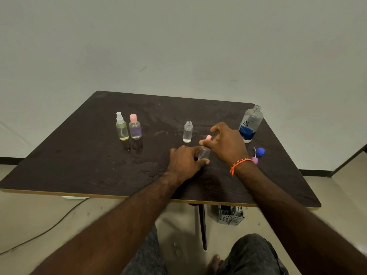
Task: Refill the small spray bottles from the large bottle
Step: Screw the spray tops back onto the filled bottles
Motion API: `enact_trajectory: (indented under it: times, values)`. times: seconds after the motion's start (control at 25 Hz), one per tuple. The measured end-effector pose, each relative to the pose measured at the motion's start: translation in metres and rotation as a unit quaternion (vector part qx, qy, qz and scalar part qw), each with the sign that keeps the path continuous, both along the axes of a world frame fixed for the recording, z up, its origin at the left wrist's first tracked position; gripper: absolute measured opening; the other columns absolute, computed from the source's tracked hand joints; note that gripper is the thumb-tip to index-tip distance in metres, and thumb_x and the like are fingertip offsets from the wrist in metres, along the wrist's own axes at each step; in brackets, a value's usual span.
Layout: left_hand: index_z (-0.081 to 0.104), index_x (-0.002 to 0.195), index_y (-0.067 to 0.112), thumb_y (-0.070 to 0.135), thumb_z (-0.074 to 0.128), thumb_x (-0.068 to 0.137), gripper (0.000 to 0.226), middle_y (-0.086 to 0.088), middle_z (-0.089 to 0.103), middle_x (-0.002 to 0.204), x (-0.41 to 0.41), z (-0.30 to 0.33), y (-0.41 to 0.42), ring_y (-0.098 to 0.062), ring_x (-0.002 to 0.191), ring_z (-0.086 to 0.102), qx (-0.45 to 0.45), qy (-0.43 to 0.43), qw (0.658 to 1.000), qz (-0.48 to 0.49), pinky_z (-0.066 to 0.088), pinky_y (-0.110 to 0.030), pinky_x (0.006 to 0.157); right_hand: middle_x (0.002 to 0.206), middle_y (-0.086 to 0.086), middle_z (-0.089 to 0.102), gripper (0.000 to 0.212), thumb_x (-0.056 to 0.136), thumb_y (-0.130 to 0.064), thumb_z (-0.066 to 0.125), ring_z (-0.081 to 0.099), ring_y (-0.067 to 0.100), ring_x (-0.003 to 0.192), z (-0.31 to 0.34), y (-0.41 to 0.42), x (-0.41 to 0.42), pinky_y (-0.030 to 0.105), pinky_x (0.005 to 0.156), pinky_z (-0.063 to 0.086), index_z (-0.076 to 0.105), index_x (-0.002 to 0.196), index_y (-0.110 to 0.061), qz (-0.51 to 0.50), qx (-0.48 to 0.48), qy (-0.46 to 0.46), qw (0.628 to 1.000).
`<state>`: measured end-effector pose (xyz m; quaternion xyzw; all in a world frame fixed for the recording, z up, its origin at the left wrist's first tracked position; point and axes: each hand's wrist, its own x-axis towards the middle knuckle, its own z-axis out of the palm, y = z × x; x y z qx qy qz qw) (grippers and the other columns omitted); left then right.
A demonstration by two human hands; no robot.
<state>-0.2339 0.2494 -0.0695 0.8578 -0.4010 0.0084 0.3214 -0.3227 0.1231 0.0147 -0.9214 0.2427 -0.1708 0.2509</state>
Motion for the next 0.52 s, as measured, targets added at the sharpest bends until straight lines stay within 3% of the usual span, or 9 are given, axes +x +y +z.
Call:
enact_trajectory:
  times: [0.08, 0.16, 0.28, 0.36, 0.44, 0.52]
  values:
    - [0.075, 0.107, 0.026, 0.056, 0.073, 0.091, 0.035, 0.020, 0.054, 0.072, -0.001, 0.001, 0.000, -0.013, 0.088, 0.063, 0.008, 0.003, 1.000, 0.007, 0.044, -0.042, 0.094, 0.110, -0.006, 0.067, 0.077, 0.074, -0.056, 0.080, 0.066, 0.014, 0.100, -0.005, 0.000, -0.002, 0.036, 0.089, 0.056, 0.046, 0.134, -0.022, 0.020, 0.031, 0.013, 0.999]
    - [0.075, 0.112, 0.030, 0.055, 0.074, 0.091, 0.033, 0.021, 0.057, 0.076, 0.000, 0.001, 0.001, -0.009, 0.088, 0.063, -0.005, 0.010, 1.000, -0.001, 0.045, -0.044, 0.096, 0.128, -0.001, 0.065, 0.066, 0.086, -0.037, 0.075, 0.065, 0.014, 0.113, -0.009, 0.000, -0.004, 0.035, 0.097, 0.054, 0.042, 0.142, -0.020, 0.063, 0.082, -0.026, 0.994]
    - [0.074, 0.116, 0.034, 0.053, 0.074, 0.091, 0.032, 0.022, 0.060, 0.078, -0.001, 0.003, 0.003, -0.008, 0.089, 0.064, -0.014, 0.013, 1.000, -0.010, 0.045, -0.045, 0.097, 0.105, -0.004, 0.073, 0.048, 0.088, -0.031, 0.074, 0.069, 0.007, 0.094, -0.011, -0.002, -0.006, 0.035, 0.089, 0.058, 0.052, 0.130, -0.024, 0.046, 0.045, -0.064, 0.996]
    - [0.074, 0.105, 0.032, 0.054, 0.075, 0.090, 0.027, 0.019, 0.061, 0.075, -0.001, 0.003, 0.002, -0.012, 0.087, 0.065, 0.002, 0.013, 1.000, 0.001, 0.045, -0.044, 0.096, 0.092, -0.010, 0.069, 0.060, 0.077, -0.044, 0.082, 0.067, 0.006, 0.084, -0.011, -0.002, -0.006, 0.033, 0.081, 0.057, 0.051, 0.125, -0.026, 0.016, 0.011, -0.043, 0.999]
    - [0.067, 0.088, 0.031, 0.054, 0.076, 0.089, 0.024, 0.018, 0.058, 0.069, -0.002, 0.002, 0.002, -0.011, 0.080, 0.061, 0.010, 0.018, 1.000, 0.006, 0.048, -0.045, 0.093, 0.113, -0.015, 0.063, 0.073, 0.076, -0.047, 0.082, 0.063, 0.006, 0.100, -0.014, 0.001, -0.008, 0.030, 0.088, 0.055, 0.044, 0.134, -0.024, 0.051, 0.043, -0.036, 0.997]
    - [0.070, 0.093, 0.030, 0.055, 0.075, 0.089, 0.026, 0.018, 0.062, 0.072, -0.001, 0.001, 0.001, -0.009, 0.079, 0.061, 0.005, 0.015, 1.000, 0.001, 0.050, -0.046, 0.092, 0.133, -0.007, 0.061, 0.064, 0.089, -0.030, 0.074, 0.059, 0.008, 0.116, -0.019, 0.002, -0.009, 0.032, 0.101, 0.052, 0.041, 0.143, -0.021, 0.098, 0.101, -0.060, 0.988]
